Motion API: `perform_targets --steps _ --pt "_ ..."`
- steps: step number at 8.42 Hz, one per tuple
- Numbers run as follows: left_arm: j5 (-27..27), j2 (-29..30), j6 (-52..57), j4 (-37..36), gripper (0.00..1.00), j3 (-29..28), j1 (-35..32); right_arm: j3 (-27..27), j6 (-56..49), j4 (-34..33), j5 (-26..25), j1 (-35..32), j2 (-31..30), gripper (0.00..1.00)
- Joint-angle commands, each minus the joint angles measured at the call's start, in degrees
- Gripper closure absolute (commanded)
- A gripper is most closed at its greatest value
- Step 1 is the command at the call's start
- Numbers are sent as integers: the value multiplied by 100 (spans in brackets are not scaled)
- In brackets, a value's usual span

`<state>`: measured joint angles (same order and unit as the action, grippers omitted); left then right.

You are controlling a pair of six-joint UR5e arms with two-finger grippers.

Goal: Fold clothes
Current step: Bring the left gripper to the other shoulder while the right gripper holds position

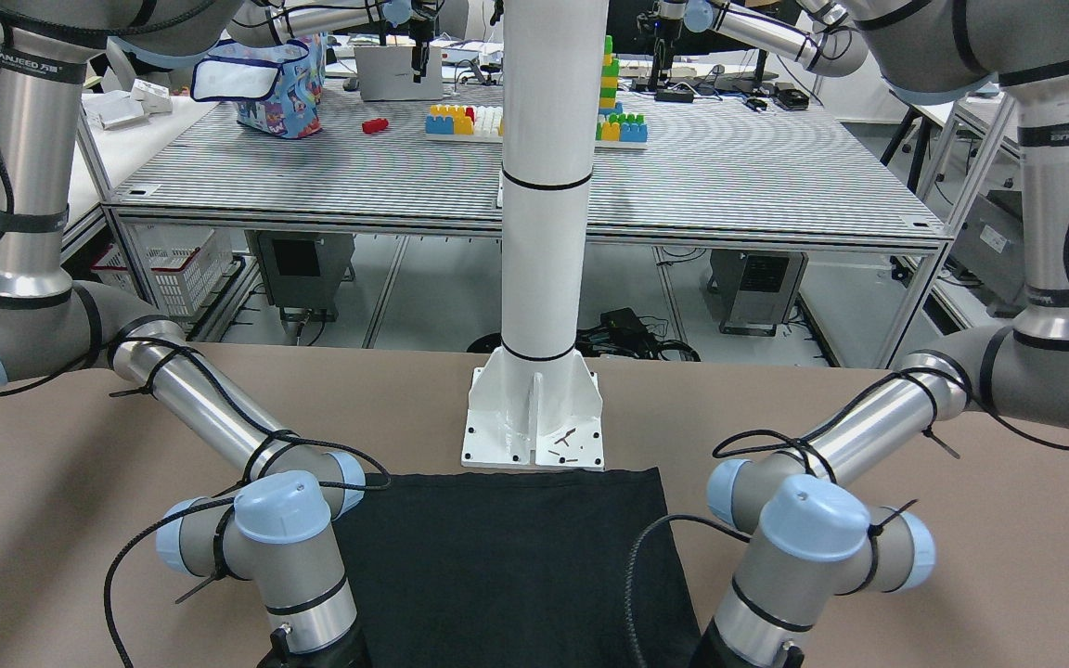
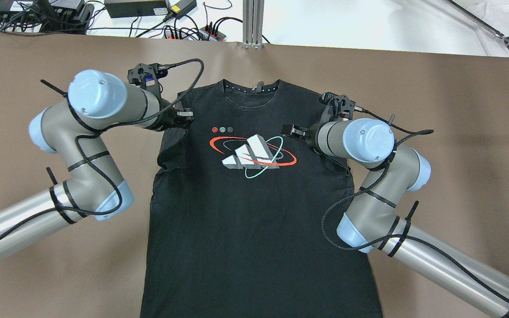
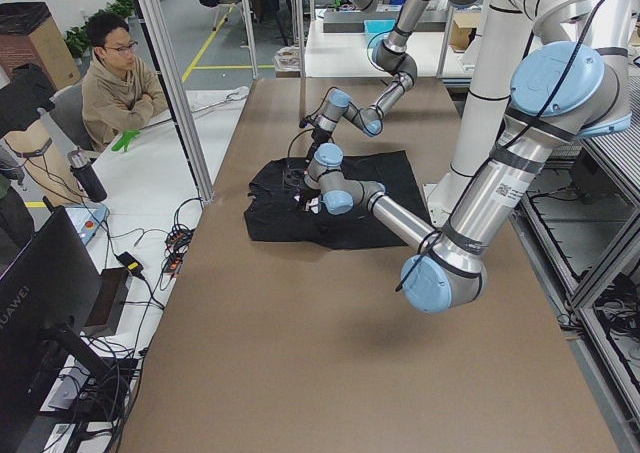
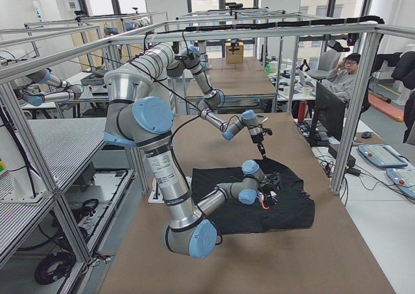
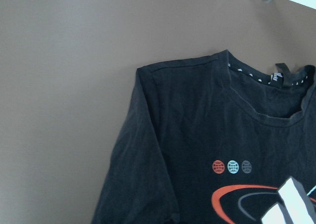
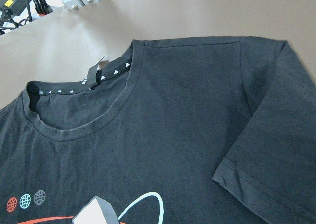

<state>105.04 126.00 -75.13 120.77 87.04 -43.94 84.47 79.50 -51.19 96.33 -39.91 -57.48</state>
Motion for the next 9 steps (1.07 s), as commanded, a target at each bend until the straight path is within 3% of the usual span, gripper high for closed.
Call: perform_targets --steps 1,9 --pt "-508 469 -300 -45 100 -504 324 0 -5 4 0 0 -26 6" --pt "-651 1522 -431 25 100 -1934 334 -18 -23 4 0 0 -26 6"
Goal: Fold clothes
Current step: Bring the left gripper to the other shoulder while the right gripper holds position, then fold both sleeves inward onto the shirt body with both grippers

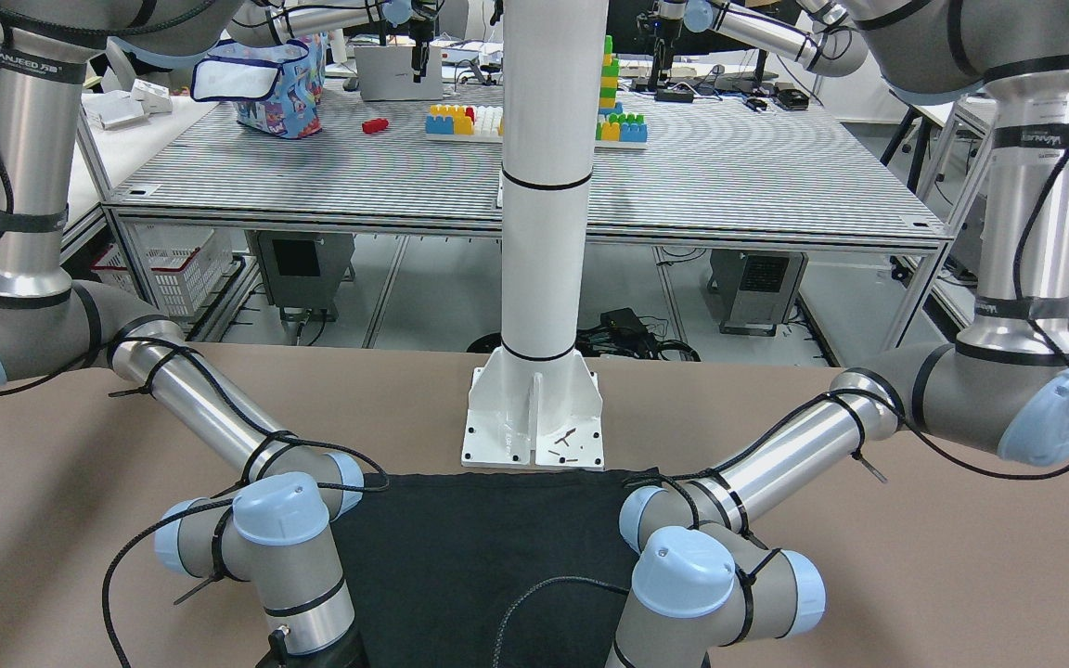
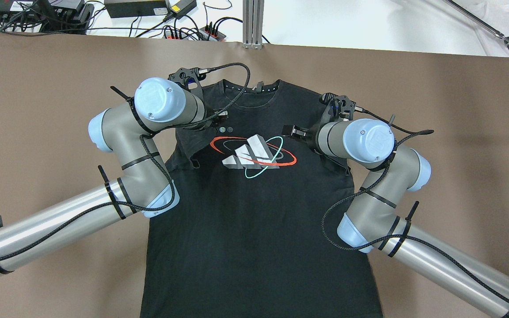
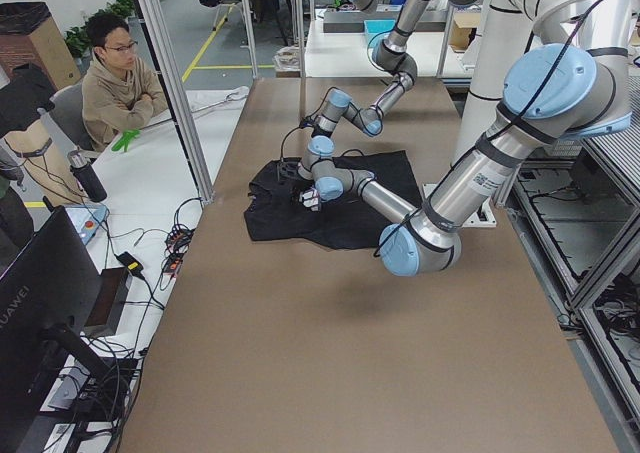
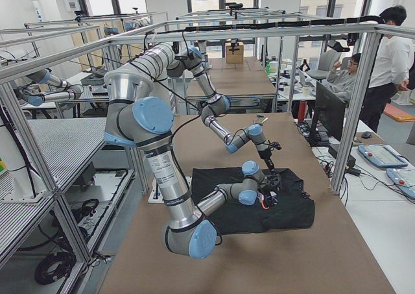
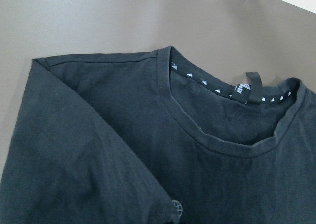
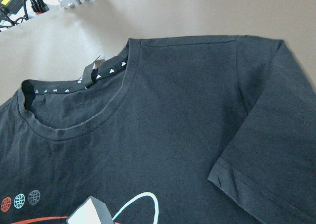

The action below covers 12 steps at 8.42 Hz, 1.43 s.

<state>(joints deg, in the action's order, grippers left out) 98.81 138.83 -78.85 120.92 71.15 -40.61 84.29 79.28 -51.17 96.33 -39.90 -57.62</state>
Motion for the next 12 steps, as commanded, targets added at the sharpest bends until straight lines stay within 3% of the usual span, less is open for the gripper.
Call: perform_targets --steps 1,2,4,6,7,8,9,10,12 --pt "-193 302 -51 10 51 -452 0 0 0 2 0 0 -30 6" --pt "-195 276 -77 19 1 -436 0 26 26 19 0 0 -56 6" --pt "-274 -230 -130 -7 0 306 0 375 244 -50 0 78 -204 6" --pt "-527 -1834 -358 -51 0 2270 446 1609 579 -478 -244 454 -992 6" --pt "-590 -2356 -428 -69 0 2872 570 2304 754 -1038 -803 910 -1371 6" --pt "-652 -2674 -681 -69 0 3174 580 2755 1008 -1557 -1540 1497 -1627 6" --pt "-852 -2930 -875 -60 0 3386 780 3090 1272 -1702 -1904 1895 -2012 6" --pt "-1194 -3132 -895 -69 0 3614 1035 3346 1596 -1694 -1942 2081 -2451 6" --pt "-1267 -3249 -1331 -522 0 4028 1151 3681 2089 -1607 -1969 2581 -3566 12"
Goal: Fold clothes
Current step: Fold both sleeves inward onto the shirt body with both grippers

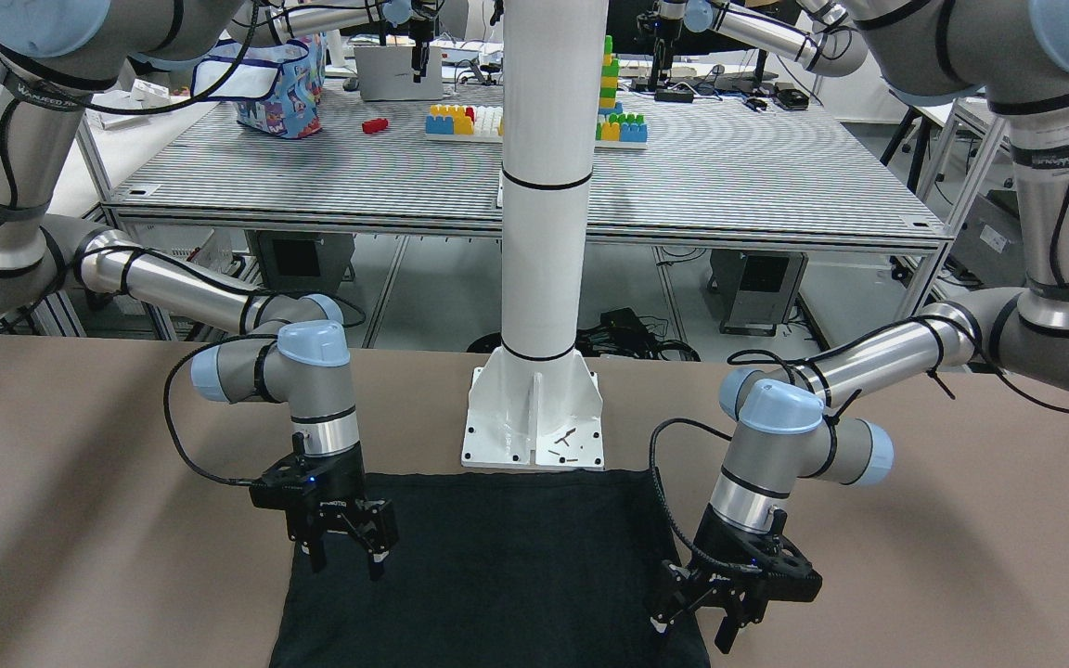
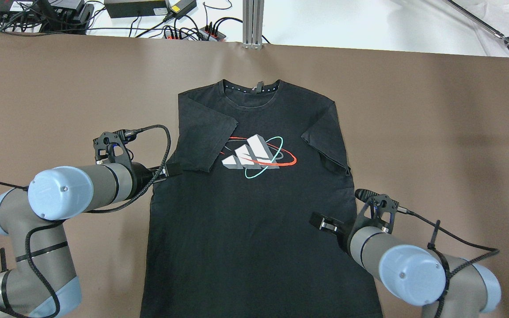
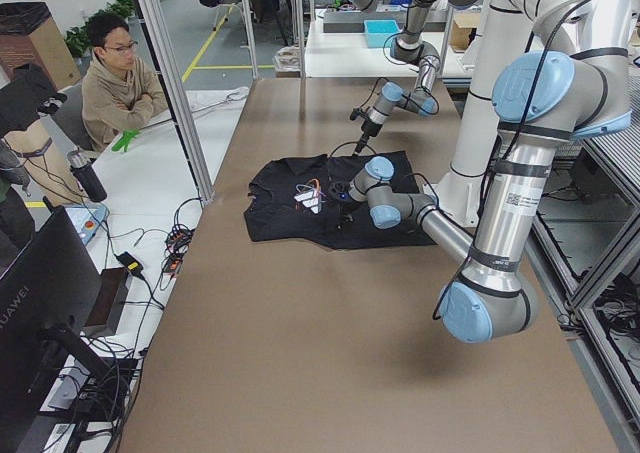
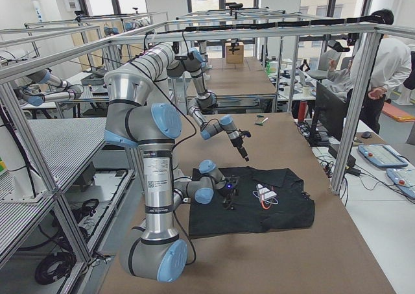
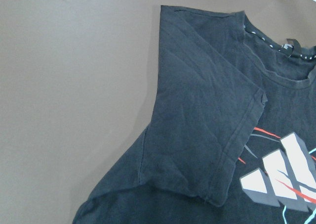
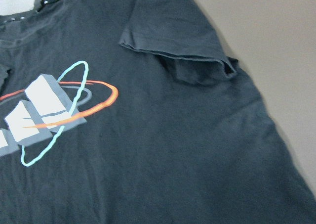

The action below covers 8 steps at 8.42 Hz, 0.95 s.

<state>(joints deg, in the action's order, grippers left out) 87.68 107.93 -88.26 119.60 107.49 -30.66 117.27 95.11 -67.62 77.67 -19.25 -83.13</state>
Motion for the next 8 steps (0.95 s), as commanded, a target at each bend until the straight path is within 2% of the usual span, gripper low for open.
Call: perform_targets --steps 1,2,5,8 --pt "-294 -140 -481 -759 0 631 270 445 752 38 -259 806 -1282 18" --pt "-391 -97 -491 -1015 0 772 358 446 946 38 -478 1165 -1389 24" --pt "-471 -35 -491 -1070 0 721 368 586 974 73 -498 1607 -1880 34" --pt "-471 150 -491 -1079 0 554 368 604 1393 73 -515 2011 -1926 43"
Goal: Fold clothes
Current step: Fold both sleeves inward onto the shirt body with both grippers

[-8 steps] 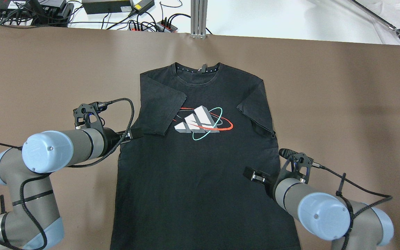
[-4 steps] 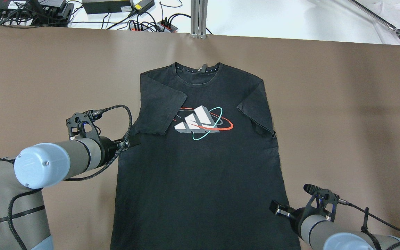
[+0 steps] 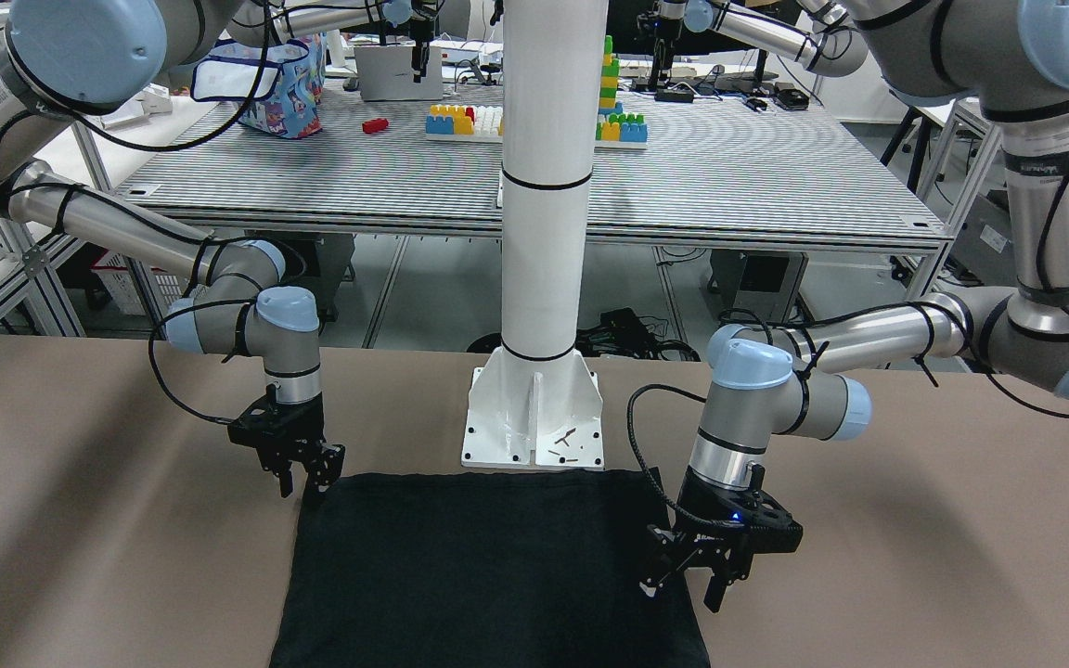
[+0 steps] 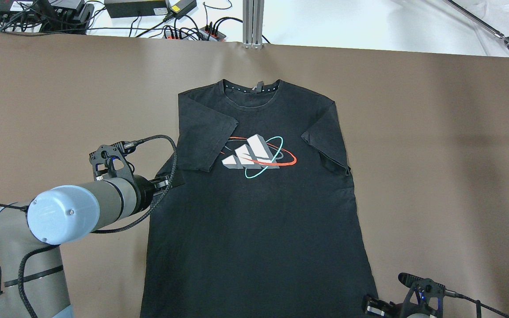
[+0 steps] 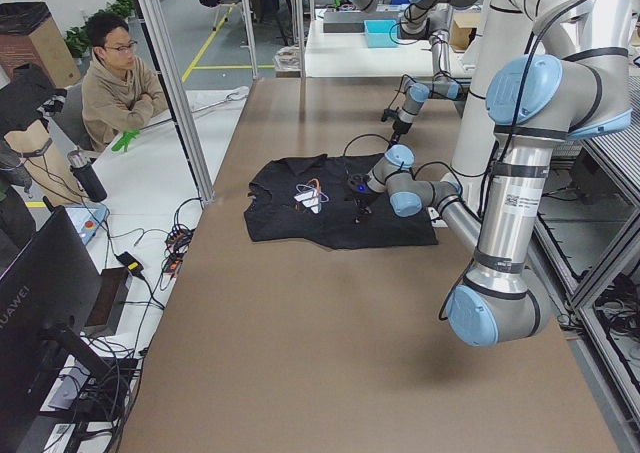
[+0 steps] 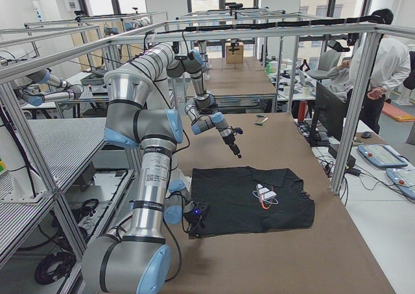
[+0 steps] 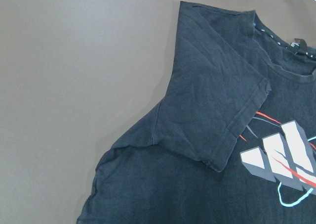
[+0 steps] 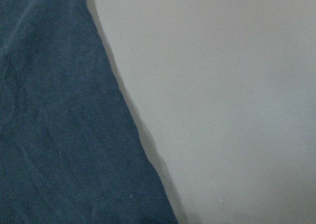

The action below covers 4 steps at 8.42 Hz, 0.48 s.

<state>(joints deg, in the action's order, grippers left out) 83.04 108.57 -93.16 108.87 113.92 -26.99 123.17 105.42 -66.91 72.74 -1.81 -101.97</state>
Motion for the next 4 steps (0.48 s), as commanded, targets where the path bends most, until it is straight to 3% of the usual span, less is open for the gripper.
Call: perform_targets --steps 1,4 --pt "-7 85 -1 -6 0 -89 1 23 409 2 -31 338 -42 45" --pt "-7 103 -1 -6 0 -124 1 49 410 -6 -31 418 -42 64"
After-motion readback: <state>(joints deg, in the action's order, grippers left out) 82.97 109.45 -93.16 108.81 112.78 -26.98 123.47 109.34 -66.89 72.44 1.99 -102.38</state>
